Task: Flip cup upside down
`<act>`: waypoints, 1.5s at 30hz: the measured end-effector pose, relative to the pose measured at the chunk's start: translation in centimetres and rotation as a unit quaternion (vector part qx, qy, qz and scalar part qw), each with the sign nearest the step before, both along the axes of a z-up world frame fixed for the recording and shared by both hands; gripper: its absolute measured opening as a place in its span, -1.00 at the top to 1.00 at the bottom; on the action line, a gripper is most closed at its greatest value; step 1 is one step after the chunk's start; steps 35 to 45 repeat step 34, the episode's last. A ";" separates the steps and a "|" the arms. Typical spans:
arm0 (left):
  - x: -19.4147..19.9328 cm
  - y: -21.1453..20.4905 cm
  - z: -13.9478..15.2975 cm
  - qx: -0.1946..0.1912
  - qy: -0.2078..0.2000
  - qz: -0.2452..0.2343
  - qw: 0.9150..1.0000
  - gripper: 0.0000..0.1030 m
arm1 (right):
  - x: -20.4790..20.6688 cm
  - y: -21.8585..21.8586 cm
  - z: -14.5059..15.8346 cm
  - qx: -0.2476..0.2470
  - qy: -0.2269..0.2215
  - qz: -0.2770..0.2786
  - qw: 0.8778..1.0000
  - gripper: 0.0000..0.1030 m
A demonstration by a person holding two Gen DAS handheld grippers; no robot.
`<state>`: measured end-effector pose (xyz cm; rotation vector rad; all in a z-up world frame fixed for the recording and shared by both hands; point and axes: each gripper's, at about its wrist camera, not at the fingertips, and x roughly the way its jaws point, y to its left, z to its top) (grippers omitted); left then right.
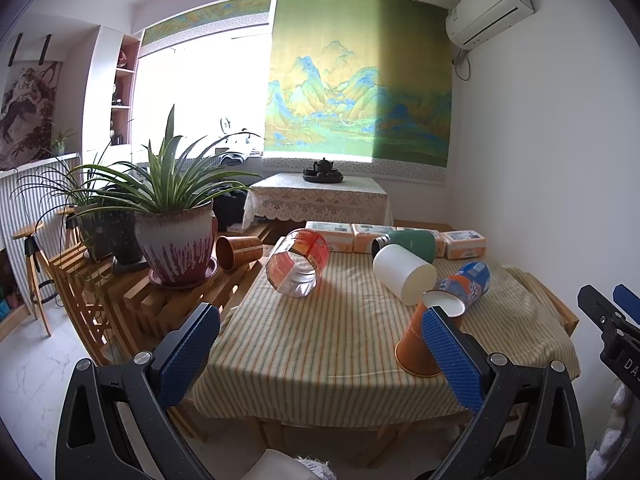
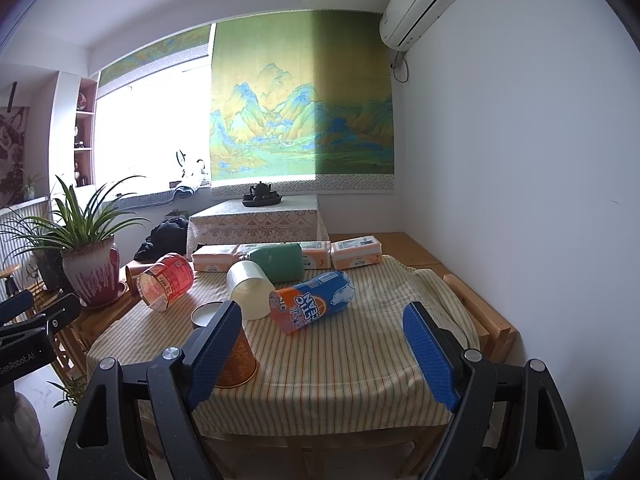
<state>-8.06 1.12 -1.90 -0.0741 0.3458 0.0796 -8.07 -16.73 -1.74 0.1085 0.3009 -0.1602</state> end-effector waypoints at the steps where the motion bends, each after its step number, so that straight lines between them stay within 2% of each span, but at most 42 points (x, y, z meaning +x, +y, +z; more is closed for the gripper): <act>1: 0.0 0.0 0.0 0.000 0.000 0.000 1.000 -0.99 | 0.0 0.0 0.0 0.000 0.000 0.000 1.000 -0.55; 45: 0.7 -0.5 0.1 0.007 -0.001 -0.009 1.000 -0.99 | 1.0 -0.1 -0.5 0.003 0.006 -0.004 1.000 -0.55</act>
